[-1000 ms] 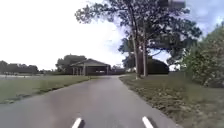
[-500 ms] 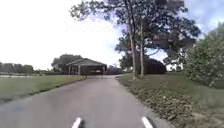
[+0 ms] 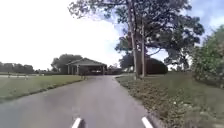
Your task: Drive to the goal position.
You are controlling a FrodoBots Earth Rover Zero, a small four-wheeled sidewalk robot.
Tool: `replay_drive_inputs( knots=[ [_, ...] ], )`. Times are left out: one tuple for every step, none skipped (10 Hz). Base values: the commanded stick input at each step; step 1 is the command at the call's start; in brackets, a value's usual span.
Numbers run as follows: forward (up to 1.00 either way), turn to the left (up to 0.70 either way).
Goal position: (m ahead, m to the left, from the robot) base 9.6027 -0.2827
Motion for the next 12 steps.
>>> replay_drive_inputs(
  knots=[
    [0.69, 0.04],
    [0.69, 0.16],
    [0.69, 0.32],
    [0.69, 0.24],
    [0.69, 0.03],
    [0.69, 0.1],
    [0.69, 0.27],
    [0.69, 0.15],
    [0.69, 0.03],
    [0.69, 0.03],
    [0.69, 0.03],
    [0.69, 0.03]
  ],
)
